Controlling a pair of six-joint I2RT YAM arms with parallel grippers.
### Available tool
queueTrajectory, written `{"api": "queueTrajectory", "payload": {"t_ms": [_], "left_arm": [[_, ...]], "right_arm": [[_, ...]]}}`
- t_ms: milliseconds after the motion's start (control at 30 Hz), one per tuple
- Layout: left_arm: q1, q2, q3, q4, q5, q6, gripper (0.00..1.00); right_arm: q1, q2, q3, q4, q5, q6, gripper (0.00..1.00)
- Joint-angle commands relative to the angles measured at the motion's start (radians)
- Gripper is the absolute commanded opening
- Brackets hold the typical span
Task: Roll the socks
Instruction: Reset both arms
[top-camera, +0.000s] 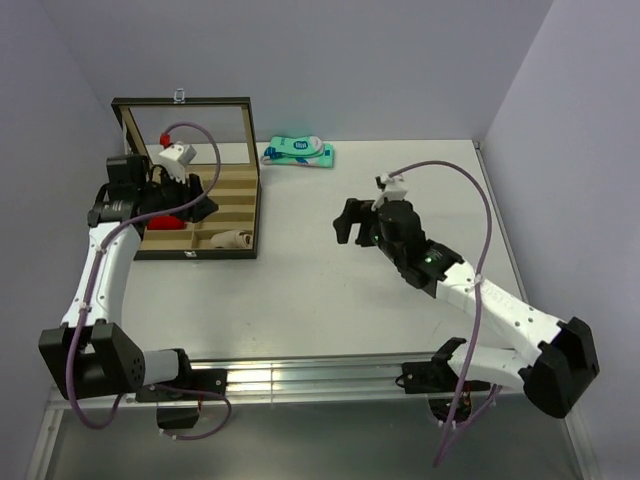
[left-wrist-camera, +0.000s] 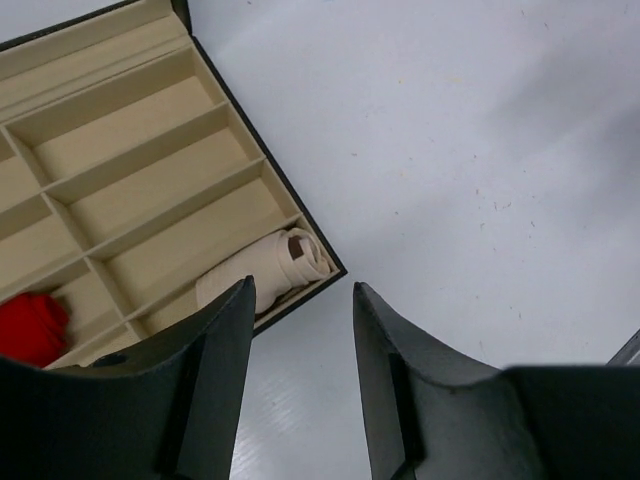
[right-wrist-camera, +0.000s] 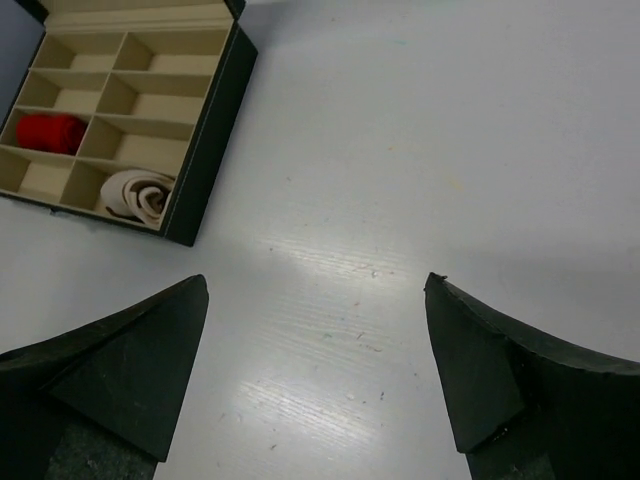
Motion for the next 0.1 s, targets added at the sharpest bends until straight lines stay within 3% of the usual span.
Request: {"api": "queueTrajectory", "payload": {"t_ms": [0,67], "left_arm": [[-0.014,-0.05,-0.008,0.006,0.01,0.038,0.5],[-0.015,-0.048,0.001,-0.009,0.025,0.038,0.49]], "right_arm": [[-0.017,-0.07,-0.044,0.019,0.085,0.039,0.96],[-0.02,-0.089,-0.055,0.029,0.096,0.045,0.97]]}}
